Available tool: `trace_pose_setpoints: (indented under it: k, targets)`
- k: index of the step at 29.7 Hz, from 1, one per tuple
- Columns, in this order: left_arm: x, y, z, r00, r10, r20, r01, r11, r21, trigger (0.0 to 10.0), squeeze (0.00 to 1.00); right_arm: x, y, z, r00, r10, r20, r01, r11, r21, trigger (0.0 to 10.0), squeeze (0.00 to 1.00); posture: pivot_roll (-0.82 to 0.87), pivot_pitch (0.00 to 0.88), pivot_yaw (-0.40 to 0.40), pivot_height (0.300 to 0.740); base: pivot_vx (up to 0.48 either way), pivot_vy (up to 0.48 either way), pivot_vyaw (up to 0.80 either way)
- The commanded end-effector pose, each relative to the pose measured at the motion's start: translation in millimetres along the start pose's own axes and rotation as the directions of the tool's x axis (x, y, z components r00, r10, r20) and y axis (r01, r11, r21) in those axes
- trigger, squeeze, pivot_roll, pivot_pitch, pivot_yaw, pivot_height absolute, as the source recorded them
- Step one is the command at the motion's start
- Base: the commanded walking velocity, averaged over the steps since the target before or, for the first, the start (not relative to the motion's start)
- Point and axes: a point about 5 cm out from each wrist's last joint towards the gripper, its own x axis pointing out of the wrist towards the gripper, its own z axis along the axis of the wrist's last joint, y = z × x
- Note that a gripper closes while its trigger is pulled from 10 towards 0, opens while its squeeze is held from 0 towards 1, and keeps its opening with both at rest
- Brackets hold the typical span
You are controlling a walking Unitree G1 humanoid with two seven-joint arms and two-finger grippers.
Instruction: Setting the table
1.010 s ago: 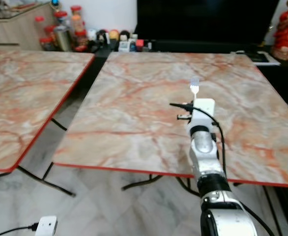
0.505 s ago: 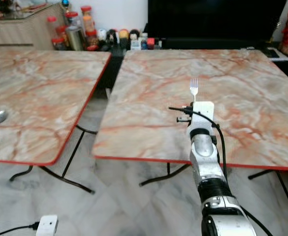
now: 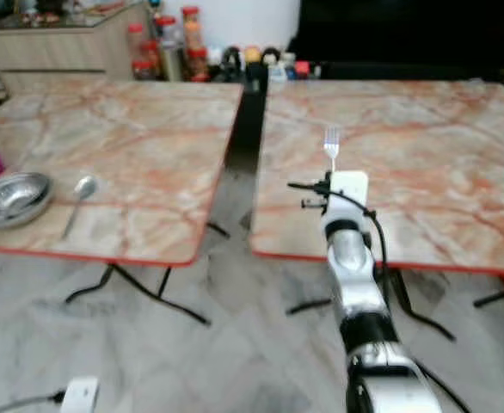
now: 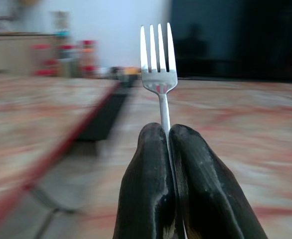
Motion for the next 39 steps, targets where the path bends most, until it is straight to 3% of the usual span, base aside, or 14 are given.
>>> trace_pose_setpoints:
  k: [1,33,39]
  targets:
    - [0.6,-1.9,2.8,1.000,-0.004,0.011,0.004,1.000,-0.007,10.0,0.00,3.1,-10.2,8.4,0.999,-0.023,0.026,0.024,1.000,-0.008,10.0,0.00,0.00,0.000,0.021,0.740,0.000,0.480,0.00]
    - [0.7,-3.2,2.8,1.000,-0.003,0.015,0.003,1.000,-0.009,10.0,0.00,3.5,-5.2,8.7,1.000,-0.002,0.015,0.002,1.000,-0.009,10.0,0.00,0.01,0.000,0.018,0.740,0.000,0.480,0.00]
    - [0.6,-2.6,3.6,1.000,-0.002,0.020,0.002,1.000,0.004,10.0,0.00,3.8,-4.4,8.3,1.000,-0.001,0.013,0.001,1.000,-0.008,10.0,0.00,0.01,0.000,0.017,0.740,0.000,0.052,0.00]
